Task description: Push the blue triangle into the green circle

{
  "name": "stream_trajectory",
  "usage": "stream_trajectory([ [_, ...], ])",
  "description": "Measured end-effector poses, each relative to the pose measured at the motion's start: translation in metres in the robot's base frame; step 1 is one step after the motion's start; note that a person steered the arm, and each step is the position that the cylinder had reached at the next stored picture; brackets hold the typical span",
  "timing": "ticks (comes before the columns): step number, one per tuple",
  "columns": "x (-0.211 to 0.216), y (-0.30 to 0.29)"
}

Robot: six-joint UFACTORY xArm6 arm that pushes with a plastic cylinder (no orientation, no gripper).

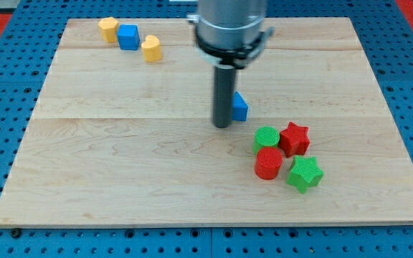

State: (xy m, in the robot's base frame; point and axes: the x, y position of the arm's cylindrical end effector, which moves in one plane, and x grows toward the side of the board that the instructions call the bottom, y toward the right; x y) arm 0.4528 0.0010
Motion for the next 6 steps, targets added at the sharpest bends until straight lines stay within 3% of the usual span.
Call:
stream_trajectory([
  [1,-0.019,-0.032],
  [2,-0.048,-0.01],
  [3,-0.041,0.041],
  [6,0.016,0.058],
])
